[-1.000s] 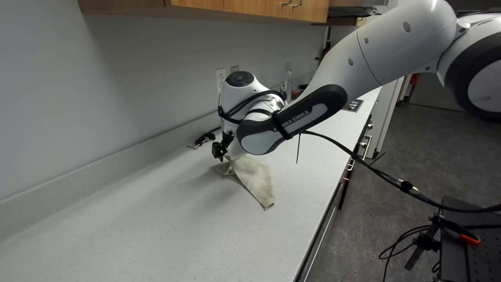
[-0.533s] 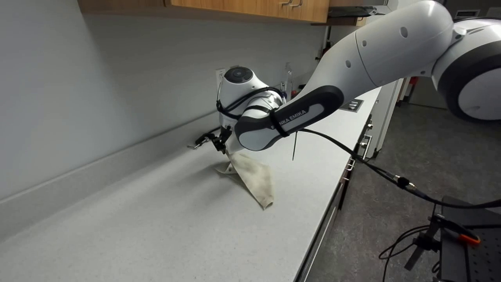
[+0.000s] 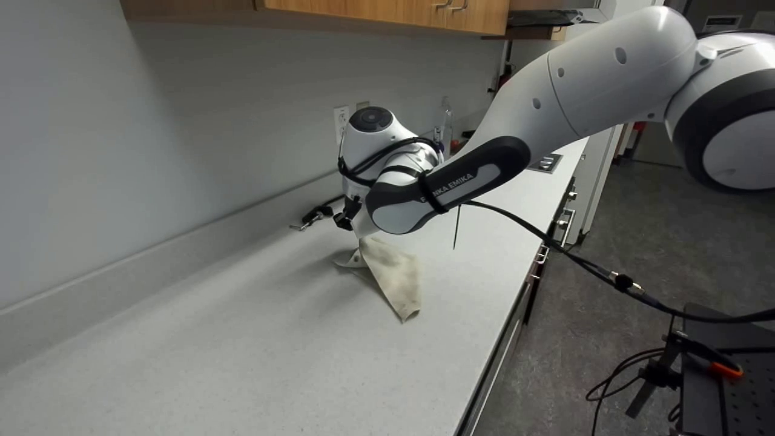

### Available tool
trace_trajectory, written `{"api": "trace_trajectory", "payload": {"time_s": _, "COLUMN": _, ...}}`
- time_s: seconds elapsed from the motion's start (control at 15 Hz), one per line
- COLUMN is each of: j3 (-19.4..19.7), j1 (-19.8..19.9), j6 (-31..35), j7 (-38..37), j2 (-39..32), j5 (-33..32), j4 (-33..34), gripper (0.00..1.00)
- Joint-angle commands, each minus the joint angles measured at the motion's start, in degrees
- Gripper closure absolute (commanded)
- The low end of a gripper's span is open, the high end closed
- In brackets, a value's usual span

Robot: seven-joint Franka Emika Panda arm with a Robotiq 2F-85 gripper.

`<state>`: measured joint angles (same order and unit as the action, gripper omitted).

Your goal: Straighten out the cloth

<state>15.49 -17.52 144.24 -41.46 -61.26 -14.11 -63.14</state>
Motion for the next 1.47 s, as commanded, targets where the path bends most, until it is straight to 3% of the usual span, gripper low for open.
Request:
{"api": "trace_trajectory", "payload": {"time_s": 0.0, "j3": 2.60, "j1": -0.65, "j6": 1.18, "j7": -1.70, "j2": 0.69, "j5": -1.47, "j4": -0.86, "gripper": 0.99}}
{"api": "trace_trajectory", "payload": {"time_s": 0.27, "j3": 4.87, "j1": -1.02, "j6": 1.72, "j7": -1.65, "j2": 5.08, "j5": -2.27, "j4": -7.52, "gripper": 0.99}}
{"api": "trace_trajectory", "payload": {"time_s": 0.67, "j3": 5.77, "j1": -1.13, "j6": 1.32, "j7": -0.45, "j2": 16.42, "j5": -3.36, "j4": -23.59, "gripper": 0.99}}
{"api": "trace_trajectory", "payload": {"time_s": 1.0, "j3": 7.47, "j1": -1.67, "j6": 1.90, "j7": -2.02, "j2": 24.84, "j5": -8.60, "j4": -36.44, "gripper": 0.99}}
{"api": "trace_trajectory", "payload": {"time_s": 1.4, "j3": 8.37, "j1": -1.31, "j6": 1.50, "j7": -6.89, "j2": 30.79, "j5": -17.14, "j4": -45.93, "gripper": 0.99}}
